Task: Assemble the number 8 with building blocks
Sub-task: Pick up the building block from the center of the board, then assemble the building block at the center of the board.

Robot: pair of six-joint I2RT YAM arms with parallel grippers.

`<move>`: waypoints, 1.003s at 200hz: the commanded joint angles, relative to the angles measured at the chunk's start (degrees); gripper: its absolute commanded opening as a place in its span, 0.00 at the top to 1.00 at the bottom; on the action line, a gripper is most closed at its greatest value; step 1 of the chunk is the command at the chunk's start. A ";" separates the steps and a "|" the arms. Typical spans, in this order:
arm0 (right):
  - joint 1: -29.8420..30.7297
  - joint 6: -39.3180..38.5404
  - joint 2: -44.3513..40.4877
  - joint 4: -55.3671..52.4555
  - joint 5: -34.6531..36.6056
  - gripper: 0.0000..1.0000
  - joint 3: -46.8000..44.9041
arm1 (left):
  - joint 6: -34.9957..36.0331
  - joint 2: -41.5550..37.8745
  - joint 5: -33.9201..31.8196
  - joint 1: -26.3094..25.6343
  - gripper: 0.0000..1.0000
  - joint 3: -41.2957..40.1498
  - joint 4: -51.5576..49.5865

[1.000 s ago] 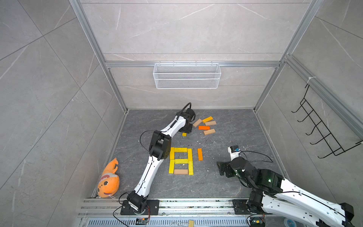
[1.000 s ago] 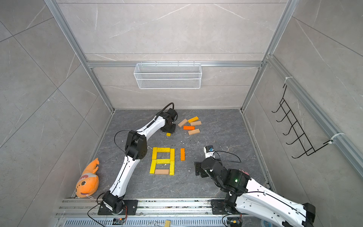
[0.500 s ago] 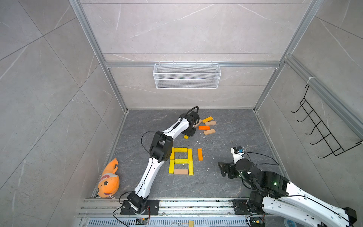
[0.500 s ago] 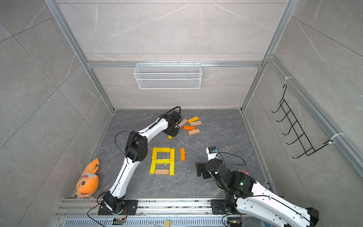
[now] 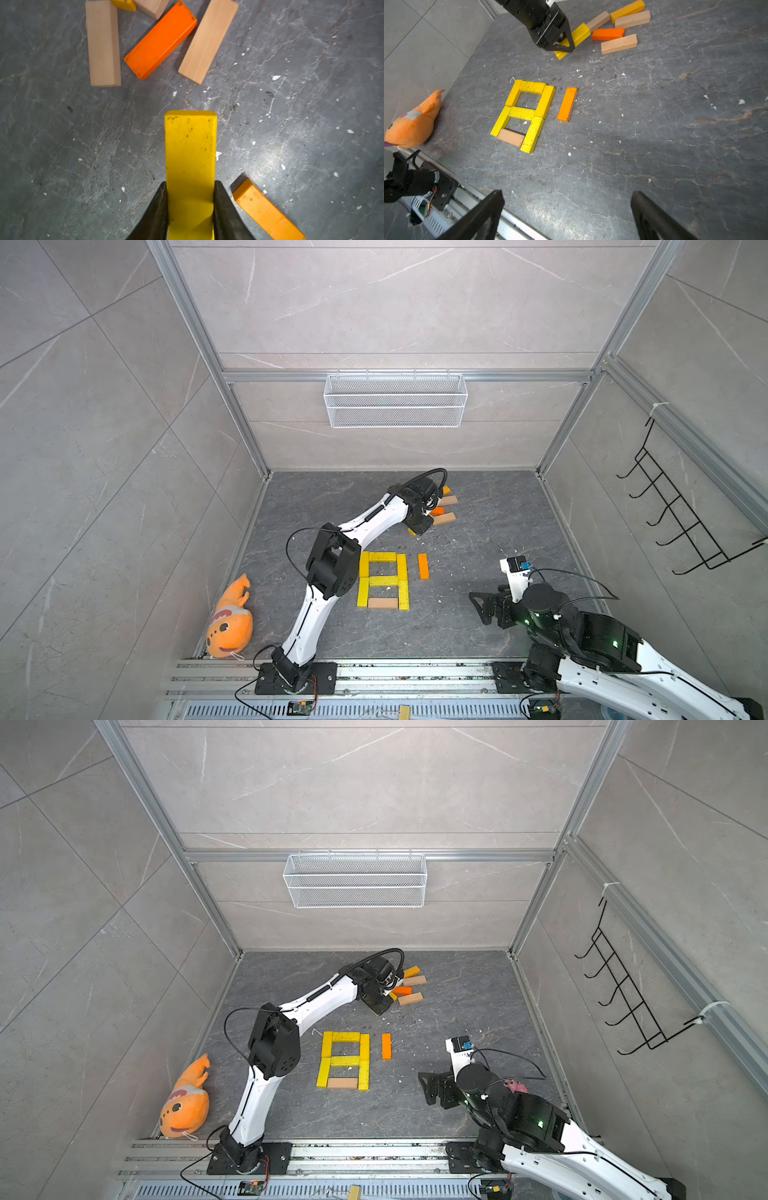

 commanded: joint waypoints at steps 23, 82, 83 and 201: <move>-0.15 -0.84 -0.32 -7.53 -2.14 0.00 8.43 | 4.96 -0.42 9.08 -3.08 0.73 2.26 -0.28; -0.15 -1.90 -3.08 -15.85 3.84 0.01 14.93 | 7.44 3.75 9.07 -6.23 0.73 7.42 -3.40; -0.15 -1.90 -3.09 -15.99 3.99 0.01 15.02 | 7.50 3.76 8.99 -6.28 0.73 7.51 -3.42; -0.15 -4.76 -2.45 -14.21 1.11 0.01 12.12 | 20.02 6.89 5.62 -8.71 0.72 3.00 -1.18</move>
